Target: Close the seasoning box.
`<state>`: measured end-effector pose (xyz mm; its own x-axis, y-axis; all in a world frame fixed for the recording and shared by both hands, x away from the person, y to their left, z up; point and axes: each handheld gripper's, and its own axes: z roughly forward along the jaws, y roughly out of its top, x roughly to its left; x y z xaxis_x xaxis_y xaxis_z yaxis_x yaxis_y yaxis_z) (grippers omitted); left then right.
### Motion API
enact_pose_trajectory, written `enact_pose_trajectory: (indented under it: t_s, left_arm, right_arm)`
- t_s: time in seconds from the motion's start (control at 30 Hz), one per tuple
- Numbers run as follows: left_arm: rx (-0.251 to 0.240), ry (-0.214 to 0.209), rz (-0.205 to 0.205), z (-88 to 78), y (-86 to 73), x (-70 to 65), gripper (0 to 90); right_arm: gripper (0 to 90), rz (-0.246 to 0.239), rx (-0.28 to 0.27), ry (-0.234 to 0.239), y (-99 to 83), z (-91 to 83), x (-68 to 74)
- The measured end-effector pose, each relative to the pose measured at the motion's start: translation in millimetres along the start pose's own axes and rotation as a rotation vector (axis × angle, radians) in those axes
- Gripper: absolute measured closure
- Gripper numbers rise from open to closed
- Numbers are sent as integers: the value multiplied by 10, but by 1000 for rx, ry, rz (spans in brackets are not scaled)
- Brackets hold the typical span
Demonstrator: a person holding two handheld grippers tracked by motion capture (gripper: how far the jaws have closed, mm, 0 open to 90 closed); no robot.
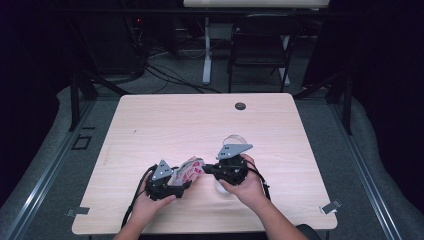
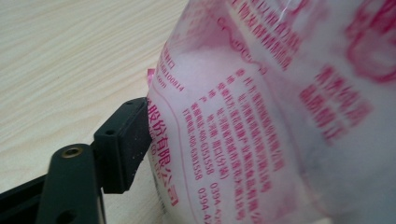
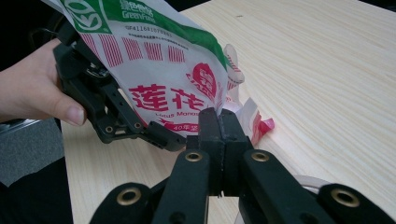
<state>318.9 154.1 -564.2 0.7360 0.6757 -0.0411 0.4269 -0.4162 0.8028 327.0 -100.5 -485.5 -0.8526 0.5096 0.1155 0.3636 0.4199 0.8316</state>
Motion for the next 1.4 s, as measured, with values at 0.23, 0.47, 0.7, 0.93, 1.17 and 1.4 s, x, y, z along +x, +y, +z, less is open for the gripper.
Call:
enact_pose_trajectory:
  t_s: [0.23, 0.47, 0.7, 0.93, 1.17, 1.4]
  left_arm:
    - [59, -5, 5, 128, -73, 29, 255]
    - [125, -1, 34, 237, -120, 44, 263]
    - [134, 9, 30, 246, -115, 47, 252]
    - [137, 28, 18, 258, -116, 48, 205]
    - [147, 36, 12, 258, -112, 48, 175]
    - [147, 36, 12, 258, -112, 51, 175]
  right_arm:
    - [900, -1, -2, 5, 3, 2, -7]
    - [900, -2, -3, 8, 2, 11, 1]
    - [900, -2, -5, 8, 1, 13, 0]
    - [900, -3, -4, 11, 4, 14, 1]
    - [900, -3, -6, 12, 3, 15, 2]
    - [900, -1, -8, 13, 3, 20, 6]
